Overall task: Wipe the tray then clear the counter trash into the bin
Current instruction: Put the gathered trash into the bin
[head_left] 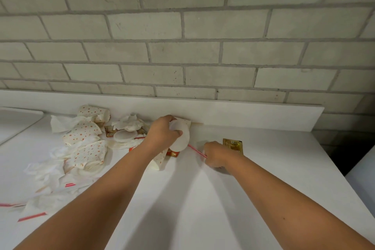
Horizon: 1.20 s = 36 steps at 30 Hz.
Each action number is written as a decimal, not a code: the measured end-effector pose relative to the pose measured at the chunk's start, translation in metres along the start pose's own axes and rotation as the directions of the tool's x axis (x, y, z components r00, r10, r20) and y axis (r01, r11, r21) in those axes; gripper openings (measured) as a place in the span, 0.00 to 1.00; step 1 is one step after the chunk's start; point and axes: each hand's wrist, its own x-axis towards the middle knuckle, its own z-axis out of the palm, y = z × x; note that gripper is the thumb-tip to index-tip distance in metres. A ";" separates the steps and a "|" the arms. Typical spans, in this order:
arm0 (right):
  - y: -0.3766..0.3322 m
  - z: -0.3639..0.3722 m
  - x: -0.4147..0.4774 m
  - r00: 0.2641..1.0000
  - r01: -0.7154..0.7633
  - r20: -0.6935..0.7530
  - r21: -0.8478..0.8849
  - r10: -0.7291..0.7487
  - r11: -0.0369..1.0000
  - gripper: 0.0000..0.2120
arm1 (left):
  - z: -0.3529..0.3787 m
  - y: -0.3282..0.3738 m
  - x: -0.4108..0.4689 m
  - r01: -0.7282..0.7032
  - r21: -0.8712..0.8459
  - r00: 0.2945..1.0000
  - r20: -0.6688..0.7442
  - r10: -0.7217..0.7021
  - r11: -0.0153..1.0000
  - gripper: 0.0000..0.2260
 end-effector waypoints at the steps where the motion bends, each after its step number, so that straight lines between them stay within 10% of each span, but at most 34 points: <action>1: 0.003 -0.004 -0.003 1.000 -0.012 -0.025 0.035 0.012 0.999 0.06 | -0.001 -0.001 -0.002 0.012 -0.020 1.000 0.002 -0.012 1.000 0.17; 14: 0.063 -0.004 0.024 0.840 -0.394 -0.215 0.387 0.498 0.833 0.14 | -0.015 -0.019 -0.014 0.134 -0.244 0.990 -0.020 -0.143 0.960 0.11; 28: 0.039 -0.002 0.004 0.963 -0.176 -0.105 0.450 0.248 0.875 0.11 | -0.051 -0.074 -0.045 0.198 -0.371 0.962 -0.102 -0.252 0.907 0.15; 36: -0.058 -0.041 -0.055 0.956 0.066 0.285 0.012 -0.067 0.998 0.08 | -0.097 -0.105 -0.103 0.255 -0.383 0.930 -0.154 -0.334 0.888 0.12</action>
